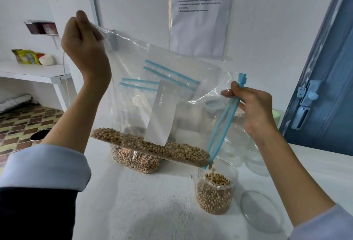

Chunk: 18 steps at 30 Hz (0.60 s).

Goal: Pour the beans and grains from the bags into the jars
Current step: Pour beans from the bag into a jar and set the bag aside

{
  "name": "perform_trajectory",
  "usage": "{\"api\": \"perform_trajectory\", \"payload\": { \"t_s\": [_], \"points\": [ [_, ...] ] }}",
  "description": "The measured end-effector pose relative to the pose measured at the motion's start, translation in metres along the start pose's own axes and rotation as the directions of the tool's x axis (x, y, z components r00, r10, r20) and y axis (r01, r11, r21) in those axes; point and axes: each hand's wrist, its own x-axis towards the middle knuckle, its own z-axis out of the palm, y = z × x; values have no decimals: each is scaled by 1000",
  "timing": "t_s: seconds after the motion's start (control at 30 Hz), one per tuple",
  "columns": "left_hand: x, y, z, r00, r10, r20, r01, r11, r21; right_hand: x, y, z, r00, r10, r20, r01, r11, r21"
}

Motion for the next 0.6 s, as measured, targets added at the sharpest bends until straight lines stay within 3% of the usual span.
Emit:
{"api": "perform_trajectory", "payload": {
  "t_s": [0.17,0.6],
  "points": [
    [-2,0,2,1000,-3,3,3,1000,6,5,3,-3,1000,4,31,-4,1000,-16],
    [-11,-4,9,999,-41,1,41,999,-19,4,4,-10,998,-31,-49,30,999,-22]
  ]
}}
